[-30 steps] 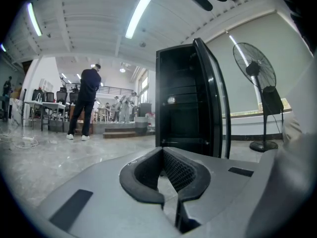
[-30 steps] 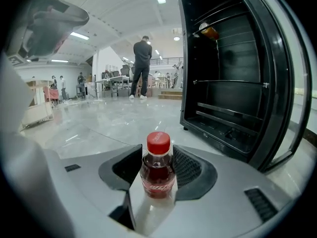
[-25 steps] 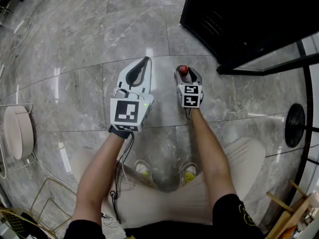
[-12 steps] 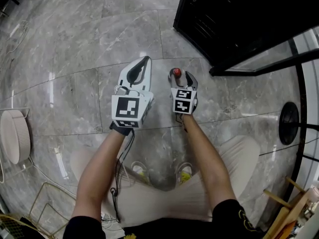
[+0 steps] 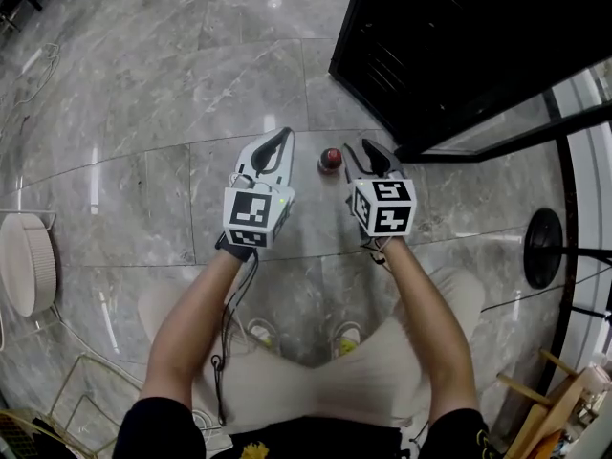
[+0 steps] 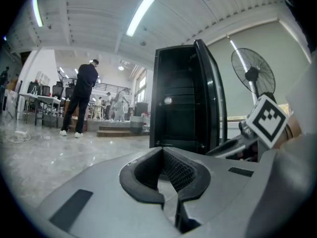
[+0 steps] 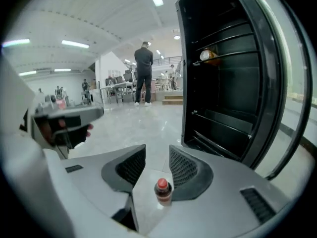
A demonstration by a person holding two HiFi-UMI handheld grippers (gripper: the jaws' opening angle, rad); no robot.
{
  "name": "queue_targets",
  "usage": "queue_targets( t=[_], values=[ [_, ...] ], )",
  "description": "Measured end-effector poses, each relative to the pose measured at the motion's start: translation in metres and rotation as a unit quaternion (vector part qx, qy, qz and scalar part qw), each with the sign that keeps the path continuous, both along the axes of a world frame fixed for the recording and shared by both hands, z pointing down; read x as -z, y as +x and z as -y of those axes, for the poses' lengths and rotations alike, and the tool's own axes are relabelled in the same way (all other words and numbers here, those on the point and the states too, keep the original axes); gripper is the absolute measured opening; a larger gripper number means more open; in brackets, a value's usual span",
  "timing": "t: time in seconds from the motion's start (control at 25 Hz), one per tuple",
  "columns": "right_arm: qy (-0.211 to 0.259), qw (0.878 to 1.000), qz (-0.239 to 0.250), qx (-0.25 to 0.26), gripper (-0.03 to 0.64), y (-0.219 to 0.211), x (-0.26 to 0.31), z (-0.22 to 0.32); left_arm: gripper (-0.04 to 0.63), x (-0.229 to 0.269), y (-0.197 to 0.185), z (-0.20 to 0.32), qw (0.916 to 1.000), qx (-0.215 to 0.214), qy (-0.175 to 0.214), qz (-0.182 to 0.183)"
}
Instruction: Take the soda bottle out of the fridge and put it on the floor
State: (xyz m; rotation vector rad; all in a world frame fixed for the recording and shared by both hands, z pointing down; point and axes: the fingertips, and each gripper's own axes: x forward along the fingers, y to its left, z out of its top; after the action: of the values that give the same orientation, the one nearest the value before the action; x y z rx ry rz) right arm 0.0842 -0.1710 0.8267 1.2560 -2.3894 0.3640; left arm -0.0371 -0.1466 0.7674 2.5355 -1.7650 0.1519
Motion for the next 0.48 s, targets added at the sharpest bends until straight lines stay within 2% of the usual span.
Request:
queue_targets(
  t=[0.04,0.16,0.36,0.48],
  values=[
    [-0.011,1.0,0.025,0.001,0.131,0.005,0.009,0.0,0.017,0.001,-0.001,0.0,1.0,0.0,0.002,0.005],
    [-0.046,0.996,0.071,0.013,0.129,0.019,0.026,-0.004,0.017,0.008,-0.006,-0.001,1.0,0.003,0.005,0.006],
    [-0.045,0.996,0.042,0.066,0.124,0.036,0.054,-0.012,0.017,0.018,-0.003,-0.008,0.9998,0.001,0.001,-0.022],
    [-0.06,0.995,0.029,0.08,0.114,0.051,0.053,-0.015,0.017,0.02,0.008,-0.011,0.9996,-0.023,0.015,0.013]
  ],
)
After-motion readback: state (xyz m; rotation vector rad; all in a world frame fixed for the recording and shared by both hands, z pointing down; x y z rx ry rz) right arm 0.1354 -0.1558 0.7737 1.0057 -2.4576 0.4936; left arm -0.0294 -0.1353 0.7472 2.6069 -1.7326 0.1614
